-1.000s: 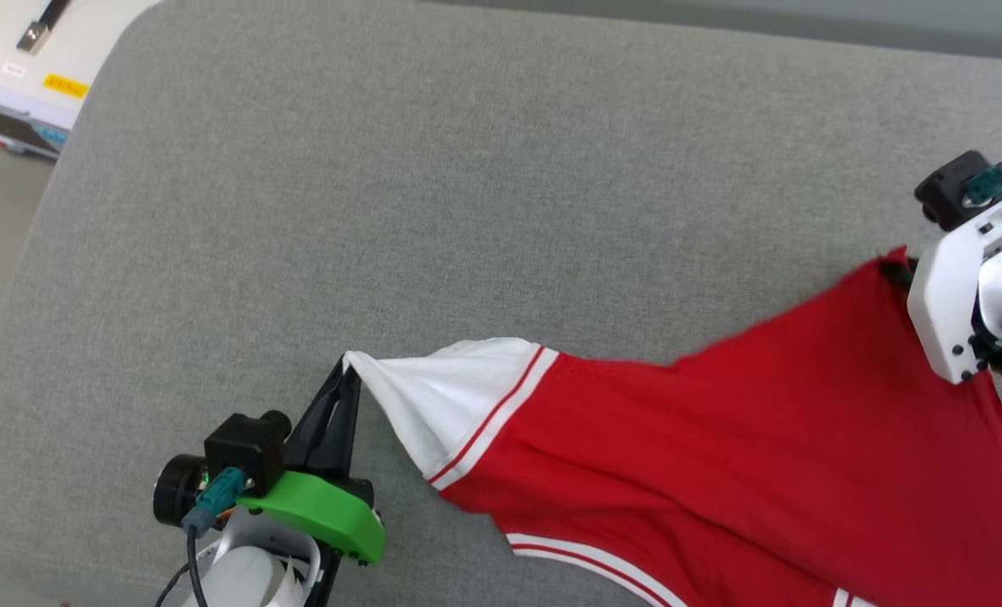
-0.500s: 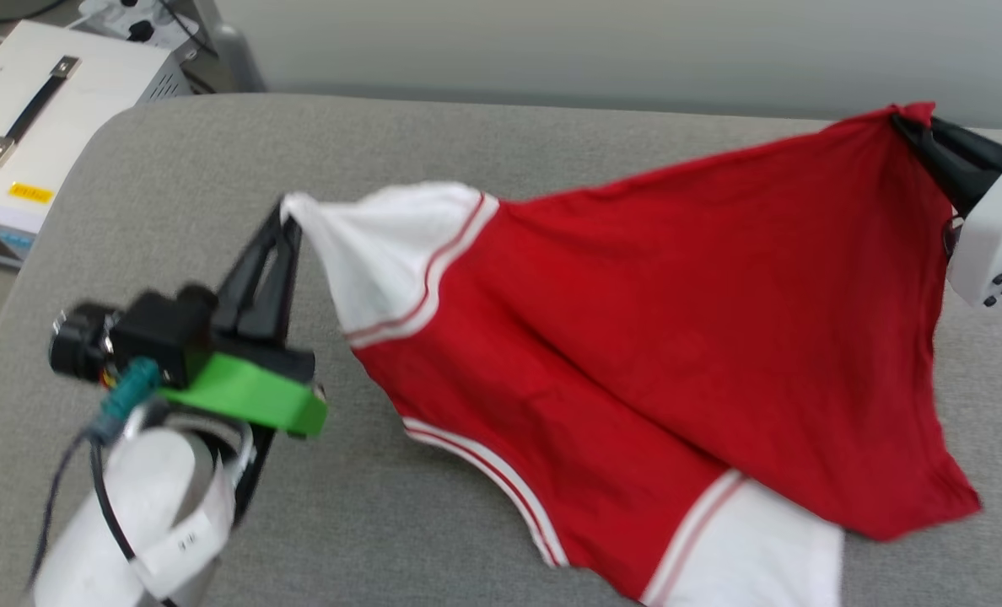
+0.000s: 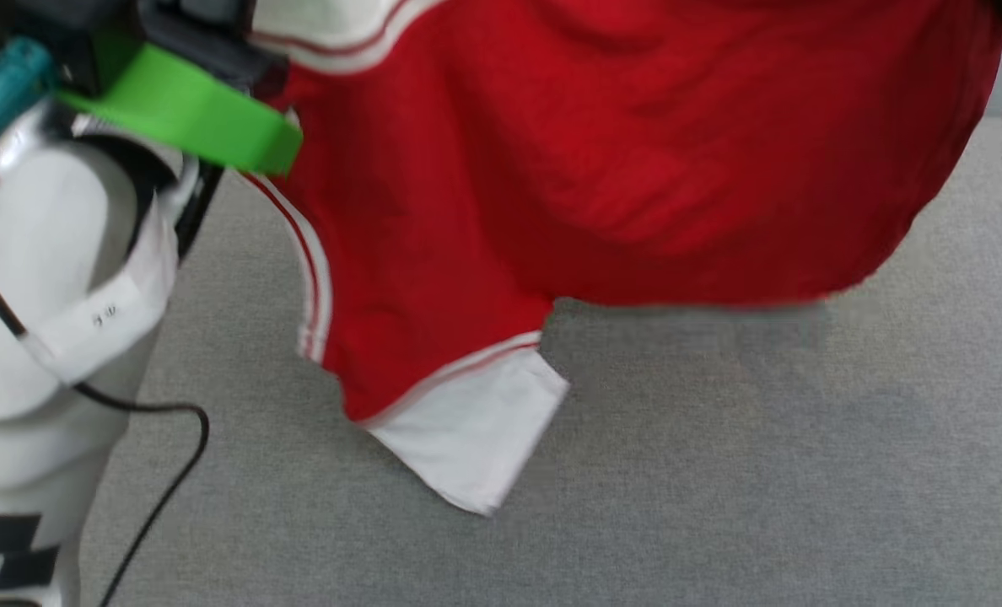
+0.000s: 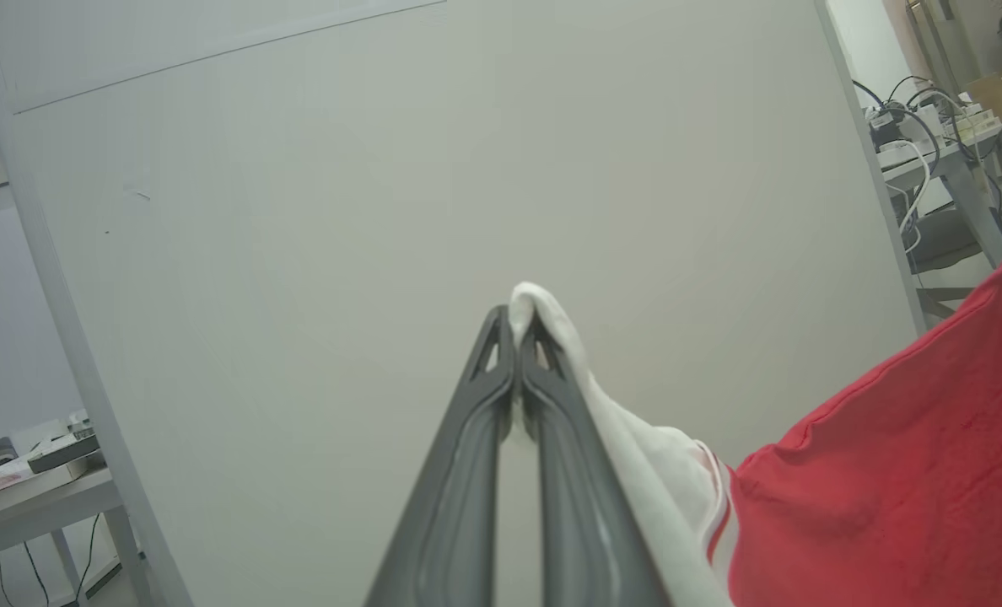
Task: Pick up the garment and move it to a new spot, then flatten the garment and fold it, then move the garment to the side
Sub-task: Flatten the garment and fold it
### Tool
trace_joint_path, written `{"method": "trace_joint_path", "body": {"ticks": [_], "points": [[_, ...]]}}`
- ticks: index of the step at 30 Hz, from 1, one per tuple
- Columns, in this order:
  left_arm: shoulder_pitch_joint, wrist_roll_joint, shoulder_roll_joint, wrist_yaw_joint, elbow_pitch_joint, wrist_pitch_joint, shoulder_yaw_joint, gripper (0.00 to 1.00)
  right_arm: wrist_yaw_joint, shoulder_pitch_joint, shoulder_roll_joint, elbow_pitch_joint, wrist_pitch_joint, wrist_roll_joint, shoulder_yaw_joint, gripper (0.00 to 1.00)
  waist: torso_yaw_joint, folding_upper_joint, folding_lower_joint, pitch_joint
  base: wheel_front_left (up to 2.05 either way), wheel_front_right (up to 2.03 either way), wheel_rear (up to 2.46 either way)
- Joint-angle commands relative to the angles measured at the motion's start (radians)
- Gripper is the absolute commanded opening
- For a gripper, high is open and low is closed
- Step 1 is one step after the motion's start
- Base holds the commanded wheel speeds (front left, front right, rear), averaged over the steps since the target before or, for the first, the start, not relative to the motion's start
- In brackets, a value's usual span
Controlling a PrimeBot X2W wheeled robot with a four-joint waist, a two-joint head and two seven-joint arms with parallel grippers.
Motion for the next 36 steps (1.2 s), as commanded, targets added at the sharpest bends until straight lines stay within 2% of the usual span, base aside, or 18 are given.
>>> {"method": "trace_joint_path", "body": {"ticks": [1, 8, 15, 18, 24, 31, 36], "points": [[-0.057, 0.002, -0.002, -0.013, 0.019, 0.008, -0.003, 0.00, -0.001, -0.030, 0.011, -0.009, 0.012, -0.015, -0.012, 0.00, -0.012, 0.0000, 0.0000, 0.030, 0.00, 0.00, 0.00], [-0.287, 0.016, -0.004, -0.049, 0.093, 0.029, -0.022, 0.00, -0.001, -0.200, 0.029, 0.025, 0.053, -0.050, -0.028, 0.00, -0.026, 0.0000, 0.0000, 0.138, 0.00, 0.00, 0.00], [-0.513, 0.010, 0.007, -0.068, 0.139, 0.079, -0.038, 0.00, -0.001, -0.478, 0.056, 0.166, 0.048, -0.086, 0.012, 0.00, -0.041, 0.0000, 0.0000, 0.289, 0.00, 0.00, 0.00], [-0.603, 0.028, 0.031, -0.074, 0.158, 0.081, -0.062, 0.00, -0.001, -0.597, 0.083, 0.255, 0.020, -0.106, 0.037, 0.00, -0.053, 0.0000, 0.0000, 0.341, 0.00, 0.00, 0.00], [-0.733, 0.019, 0.034, -0.077, 0.189, 0.099, -0.069, 0.00, -0.001, -0.795, 0.123, 0.406, -0.044, -0.140, 0.081, 0.00, -0.062, 0.0000, 0.0000, 0.414, 0.00, 0.00, 0.00], [-0.890, 0.026, 0.020, -0.078, 0.282, 0.098, -0.071, 0.00, -0.001, -0.968, 0.172, 0.575, -0.139, -0.178, 0.093, 0.00, -0.066, 0.0000, 0.0000, 0.446, 0.00, 0.00, 0.00], [-0.991, 0.033, 0.004, -0.079, 0.371, 0.060, -0.102, 0.00, -0.001, -1.042, 0.205, 0.673, -0.203, -0.191, 0.102, 0.00, -0.069, 0.0000, 0.0000, 0.453, 0.00, 0.00, 0.00]]}}
